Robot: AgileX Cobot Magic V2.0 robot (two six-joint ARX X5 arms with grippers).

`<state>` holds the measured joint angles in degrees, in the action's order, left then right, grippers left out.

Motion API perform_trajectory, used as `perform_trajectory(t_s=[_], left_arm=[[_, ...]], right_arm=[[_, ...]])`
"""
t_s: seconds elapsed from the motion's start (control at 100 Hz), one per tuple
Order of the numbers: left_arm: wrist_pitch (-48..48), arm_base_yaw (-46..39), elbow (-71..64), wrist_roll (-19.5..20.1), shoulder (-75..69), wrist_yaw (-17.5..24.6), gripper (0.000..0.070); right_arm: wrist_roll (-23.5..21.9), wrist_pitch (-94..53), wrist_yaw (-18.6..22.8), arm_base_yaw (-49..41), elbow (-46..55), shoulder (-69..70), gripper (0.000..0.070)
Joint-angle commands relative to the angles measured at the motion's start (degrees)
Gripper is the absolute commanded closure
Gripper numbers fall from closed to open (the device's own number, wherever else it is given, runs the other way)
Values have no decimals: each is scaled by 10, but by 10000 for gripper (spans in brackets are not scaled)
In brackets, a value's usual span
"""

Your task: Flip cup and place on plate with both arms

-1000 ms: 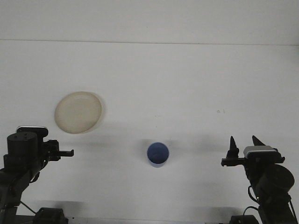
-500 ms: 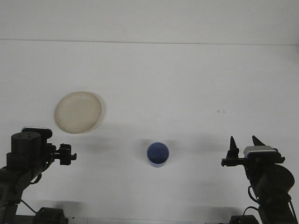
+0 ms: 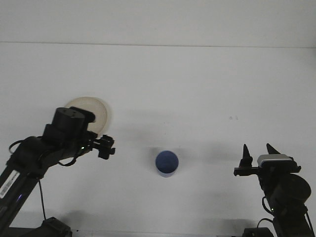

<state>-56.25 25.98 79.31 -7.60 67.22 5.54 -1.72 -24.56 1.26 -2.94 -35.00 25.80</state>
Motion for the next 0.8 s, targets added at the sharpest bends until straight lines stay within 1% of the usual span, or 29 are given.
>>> perform_trajectory(t_s=[0.0,0.2,0.36,0.54,0.79], left_arm=[[8,36,27,-21,39,3,278],[28,134,80,-24,152,3,278],[28,184,111,-24,232,3,277],[33,214,127,-22,297,3,277],[40,227,129,-19,353,3,277]], right_arm=[[5,5,-2,-1,-5,1,215],[5,5,-2,-1,-5,1,215],[5,5,-2,-1,-5,1,215],[5,5,-2,-1,-5,1,215],[5,5,-2,-1,-5,1,215]])
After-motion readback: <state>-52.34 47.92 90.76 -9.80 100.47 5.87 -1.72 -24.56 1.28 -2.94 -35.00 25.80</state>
